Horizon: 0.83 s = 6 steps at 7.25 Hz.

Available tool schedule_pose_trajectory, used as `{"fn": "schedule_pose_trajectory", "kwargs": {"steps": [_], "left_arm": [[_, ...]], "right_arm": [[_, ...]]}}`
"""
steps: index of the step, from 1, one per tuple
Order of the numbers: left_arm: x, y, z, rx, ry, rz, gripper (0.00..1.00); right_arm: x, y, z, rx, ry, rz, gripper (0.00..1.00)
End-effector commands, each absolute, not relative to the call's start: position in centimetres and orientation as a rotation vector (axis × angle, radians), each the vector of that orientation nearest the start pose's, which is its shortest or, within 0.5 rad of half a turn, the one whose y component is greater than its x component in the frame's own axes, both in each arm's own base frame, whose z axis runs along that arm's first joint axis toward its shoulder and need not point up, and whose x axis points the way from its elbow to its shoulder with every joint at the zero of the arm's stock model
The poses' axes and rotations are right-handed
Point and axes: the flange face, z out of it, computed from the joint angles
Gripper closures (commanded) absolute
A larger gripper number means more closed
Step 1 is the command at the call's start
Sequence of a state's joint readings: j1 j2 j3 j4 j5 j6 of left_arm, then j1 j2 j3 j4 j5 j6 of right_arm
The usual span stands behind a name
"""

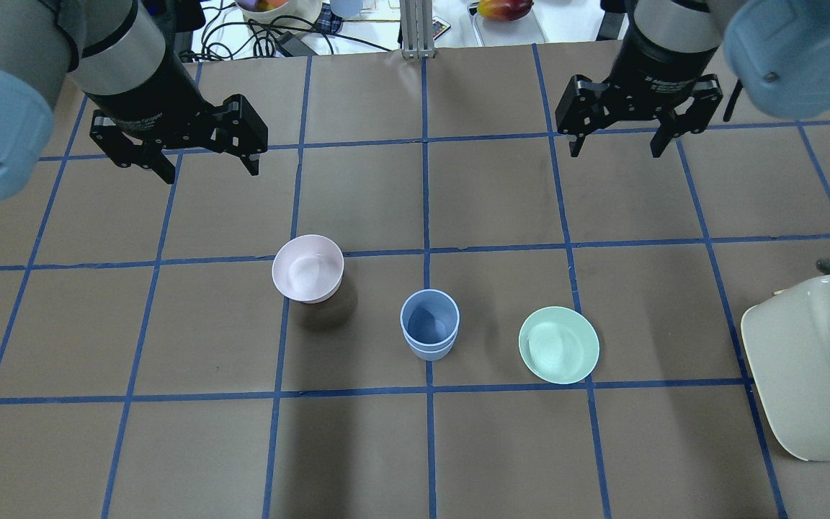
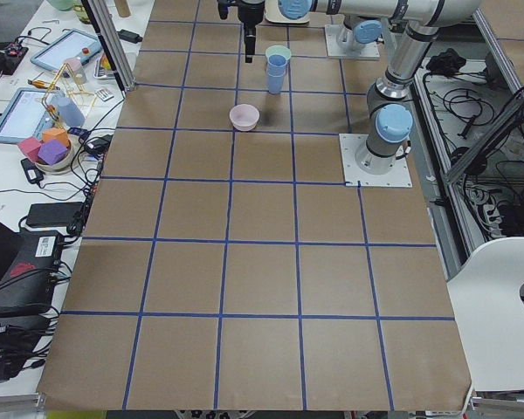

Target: Stack blue cups with both arms

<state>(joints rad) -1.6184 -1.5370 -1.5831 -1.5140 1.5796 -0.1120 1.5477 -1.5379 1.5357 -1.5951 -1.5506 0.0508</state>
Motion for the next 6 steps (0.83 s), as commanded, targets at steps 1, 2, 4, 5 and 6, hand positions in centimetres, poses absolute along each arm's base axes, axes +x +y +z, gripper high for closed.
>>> {"fn": "schedule_pose_trajectory", "kwargs": {"steps": [1,2,4,5,6], "left_arm": [[-15.5,-47.8,50.4,-0.102,3.136,-0.123,0.0],[-15.5,-47.8,50.4,-0.102,3.135,-0.123,0.0],[-15.5,-47.8,50.5,-0.102,3.136,-0.123,0.0],[-15.5,-47.8,50.5,-0.104,3.136,-0.123,0.0],[-15.5,-47.8,50.5,-0.102,3.136,-0.123,0.0]], "right_arm": [[12.0,-50.2,50.4,0.123,3.115,-0.074,0.0],[12.1,-49.9,50.9,0.122,3.105,-0.09,0.0],[12.3,-49.3,51.4,0.115,3.105,-0.088,0.0],[12.3,-49.1,51.2,0.116,3.106,-0.064,0.0],[12.3,-49.2,51.1,0.116,3.106,-0.062,0.0]]}}
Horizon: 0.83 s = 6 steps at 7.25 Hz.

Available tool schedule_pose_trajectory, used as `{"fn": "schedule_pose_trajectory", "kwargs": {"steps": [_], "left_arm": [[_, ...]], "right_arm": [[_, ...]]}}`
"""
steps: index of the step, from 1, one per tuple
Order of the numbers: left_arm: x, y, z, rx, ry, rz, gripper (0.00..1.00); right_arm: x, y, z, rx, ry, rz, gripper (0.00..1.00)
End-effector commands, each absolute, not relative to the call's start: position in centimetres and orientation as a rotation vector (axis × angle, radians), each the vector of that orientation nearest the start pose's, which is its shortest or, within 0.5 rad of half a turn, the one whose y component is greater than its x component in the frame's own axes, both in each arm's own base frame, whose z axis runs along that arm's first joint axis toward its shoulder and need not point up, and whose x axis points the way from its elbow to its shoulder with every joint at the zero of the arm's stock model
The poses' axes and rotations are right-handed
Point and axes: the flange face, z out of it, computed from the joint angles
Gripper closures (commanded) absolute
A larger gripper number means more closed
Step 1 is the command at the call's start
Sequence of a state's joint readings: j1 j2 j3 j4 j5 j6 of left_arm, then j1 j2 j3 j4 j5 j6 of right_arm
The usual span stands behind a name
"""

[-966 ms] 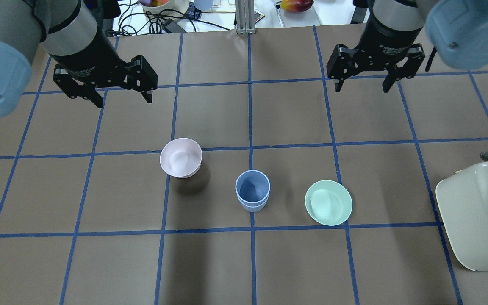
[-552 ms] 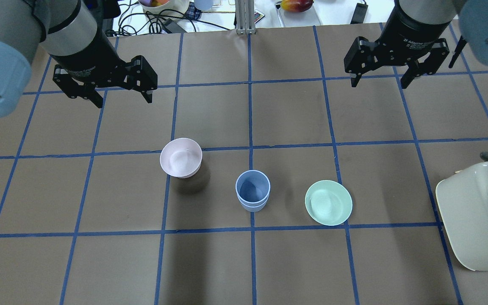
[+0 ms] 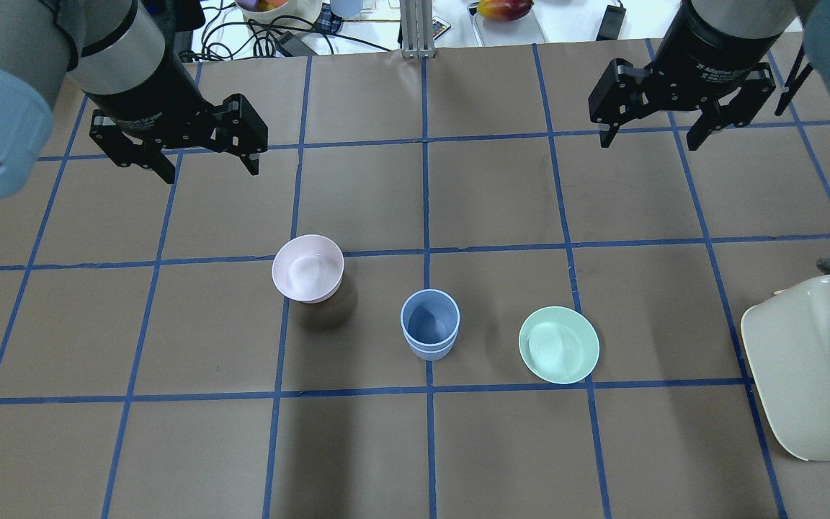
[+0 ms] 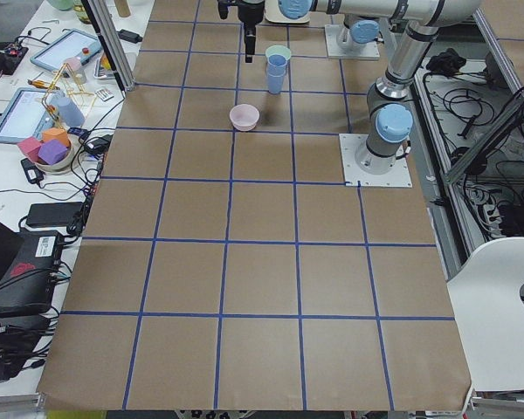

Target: Stack blue cups with both arms

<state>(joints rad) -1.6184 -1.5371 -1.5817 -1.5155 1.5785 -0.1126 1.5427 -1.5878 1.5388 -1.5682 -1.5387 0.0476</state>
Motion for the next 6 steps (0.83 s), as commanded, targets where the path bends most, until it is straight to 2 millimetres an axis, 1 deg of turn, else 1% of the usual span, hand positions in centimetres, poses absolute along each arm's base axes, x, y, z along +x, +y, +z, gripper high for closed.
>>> {"fn": "schedule_pose_trajectory", "kwargs": {"steps": [1,6], "left_arm": [[-15.54,-47.81,50.48,-0.102,3.136,-0.123,0.0],[-15.69,-47.77,50.23,-0.099,3.136,-0.114,0.0]], "right_arm": [[12.3,-49.15,51.03,0.116,3.106,-0.057,0.0],[12.35,-48.96,50.91,0.114,3.11,-0.031,0.0]]}}
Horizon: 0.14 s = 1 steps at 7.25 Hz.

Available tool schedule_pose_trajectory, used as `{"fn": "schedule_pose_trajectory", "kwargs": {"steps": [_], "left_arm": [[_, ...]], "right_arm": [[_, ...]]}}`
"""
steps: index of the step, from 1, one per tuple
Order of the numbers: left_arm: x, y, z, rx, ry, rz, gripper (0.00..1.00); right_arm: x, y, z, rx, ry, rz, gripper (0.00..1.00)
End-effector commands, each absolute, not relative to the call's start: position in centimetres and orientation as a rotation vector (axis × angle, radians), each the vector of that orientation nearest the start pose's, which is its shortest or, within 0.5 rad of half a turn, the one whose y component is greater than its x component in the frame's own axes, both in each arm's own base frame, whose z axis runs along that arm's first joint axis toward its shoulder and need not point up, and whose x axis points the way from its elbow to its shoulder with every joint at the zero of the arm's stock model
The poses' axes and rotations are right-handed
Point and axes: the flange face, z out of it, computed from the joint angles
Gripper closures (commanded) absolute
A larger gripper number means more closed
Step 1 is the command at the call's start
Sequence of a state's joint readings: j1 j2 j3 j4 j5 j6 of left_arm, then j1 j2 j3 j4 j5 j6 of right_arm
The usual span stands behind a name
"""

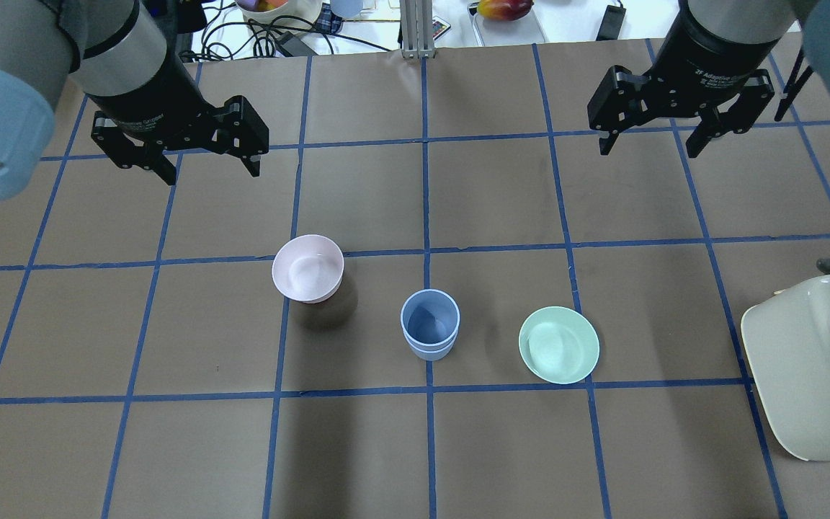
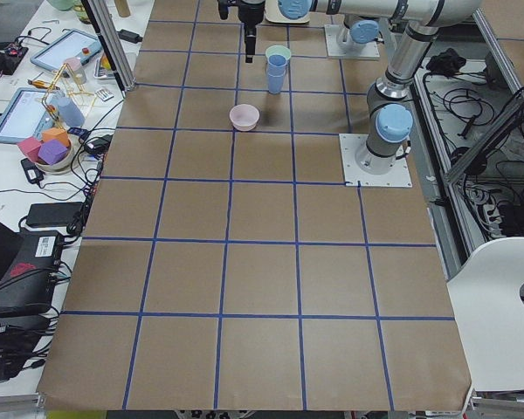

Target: Stack blue cups with both arms

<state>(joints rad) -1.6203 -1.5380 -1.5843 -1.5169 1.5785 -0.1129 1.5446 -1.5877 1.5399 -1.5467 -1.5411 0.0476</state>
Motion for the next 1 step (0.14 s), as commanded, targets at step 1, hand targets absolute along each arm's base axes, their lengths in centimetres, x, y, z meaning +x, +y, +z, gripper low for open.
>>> {"fn": "schedule_pose_trajectory", "kwargs": {"steps": [1], "left_arm": [[-15.69,-47.77,50.23,-0.099,3.136,-0.114,0.0]], "right_arm": [[12.32,-48.93,50.82,0.114,3.113,-0.026,0.0]]}}
